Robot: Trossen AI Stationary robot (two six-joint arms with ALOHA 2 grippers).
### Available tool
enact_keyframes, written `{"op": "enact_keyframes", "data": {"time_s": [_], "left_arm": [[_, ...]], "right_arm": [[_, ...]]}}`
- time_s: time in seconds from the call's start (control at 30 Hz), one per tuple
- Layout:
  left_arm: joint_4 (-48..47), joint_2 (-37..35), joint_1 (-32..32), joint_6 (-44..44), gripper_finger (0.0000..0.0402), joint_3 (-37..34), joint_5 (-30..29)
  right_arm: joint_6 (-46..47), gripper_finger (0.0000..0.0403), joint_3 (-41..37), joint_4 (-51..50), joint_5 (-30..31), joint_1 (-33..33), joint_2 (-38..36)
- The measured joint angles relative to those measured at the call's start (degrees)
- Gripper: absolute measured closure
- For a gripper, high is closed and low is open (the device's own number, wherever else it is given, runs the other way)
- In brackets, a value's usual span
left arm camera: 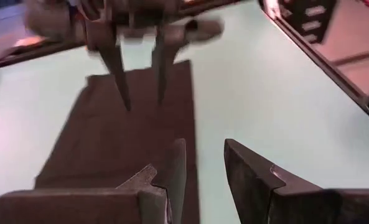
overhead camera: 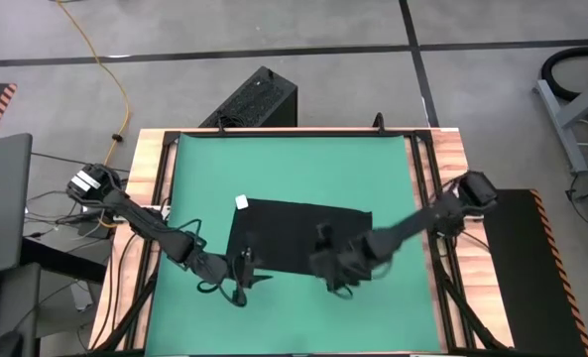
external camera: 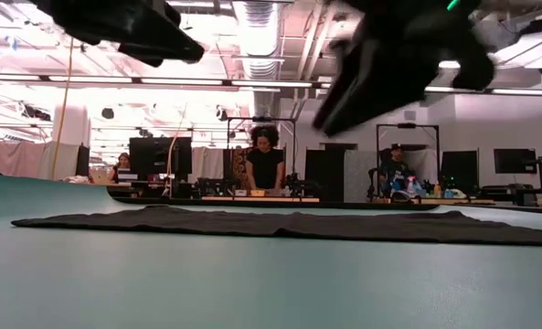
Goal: Roll towel
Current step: Fold the brown towel
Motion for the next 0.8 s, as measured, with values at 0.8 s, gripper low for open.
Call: {"op": "enact_keyframes", "data": {"time_s": [0.8], "left_arm": [[-10.45,0.07,1.75,-10.31,0.0301,-0.08,-12.69]], "right_arm": [[-49.9,0.0237,3.12,-5.36,-22.18,-26.74,3.82]]}}
